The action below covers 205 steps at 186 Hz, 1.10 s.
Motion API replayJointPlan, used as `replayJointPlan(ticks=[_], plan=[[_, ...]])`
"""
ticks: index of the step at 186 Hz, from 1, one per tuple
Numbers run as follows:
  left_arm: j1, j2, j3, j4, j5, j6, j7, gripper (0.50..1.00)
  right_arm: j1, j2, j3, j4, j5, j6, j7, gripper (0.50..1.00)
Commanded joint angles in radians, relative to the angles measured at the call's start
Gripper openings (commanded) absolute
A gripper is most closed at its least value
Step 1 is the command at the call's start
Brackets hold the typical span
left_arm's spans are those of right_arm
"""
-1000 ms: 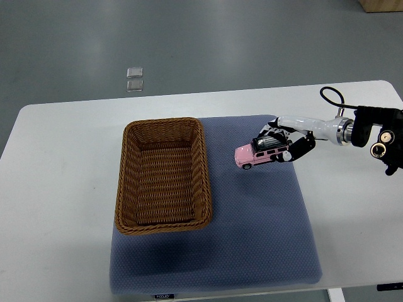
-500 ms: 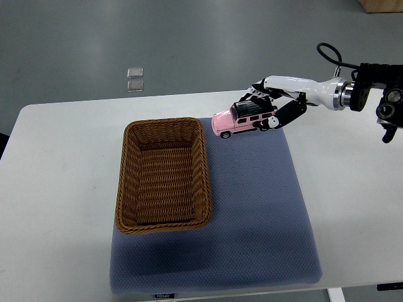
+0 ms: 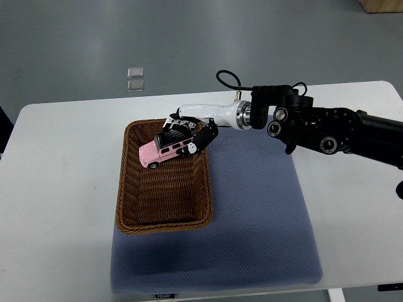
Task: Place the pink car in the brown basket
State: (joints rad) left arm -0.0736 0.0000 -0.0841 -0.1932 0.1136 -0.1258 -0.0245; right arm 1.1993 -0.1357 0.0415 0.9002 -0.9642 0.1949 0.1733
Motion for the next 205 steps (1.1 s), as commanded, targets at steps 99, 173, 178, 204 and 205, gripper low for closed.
replayJointPlan(ticks=[99, 173, 178, 204, 205], plan=[[0.0, 0.0, 0.001, 0.008, 0.0, 0.0, 0.0, 1.0, -0.052, 0.068, -0.002, -0.064, 0.01, -0.064, 0.012, 0.913], [0.0, 0.0, 0.003, 0.008, 0.0, 0.0, 0.0, 1.0, -0.311, -0.07, 0.686, -0.044, 0.335, -0.012, 0.014, 0.913], [0.0, 0.0, 0.003, 0.008, 0.0, 0.0, 0.0, 1.0, -0.352, -0.067, 0.751, -0.044, 0.381, 0.009, 0.014, 0.913], [0.0, 0.0, 0.006, 0.001, 0.0, 0.0, 0.0, 1.0, -0.498, -0.047, 0.979, -0.046, 0.582, 0.095, 0.014, 0.913], [0.0, 0.0, 0.006, 0.001, 0.0, 0.0, 0.0, 1.0, -0.498, -0.047, 0.979, -0.046, 0.582, 0.095, 0.014, 0.913]])
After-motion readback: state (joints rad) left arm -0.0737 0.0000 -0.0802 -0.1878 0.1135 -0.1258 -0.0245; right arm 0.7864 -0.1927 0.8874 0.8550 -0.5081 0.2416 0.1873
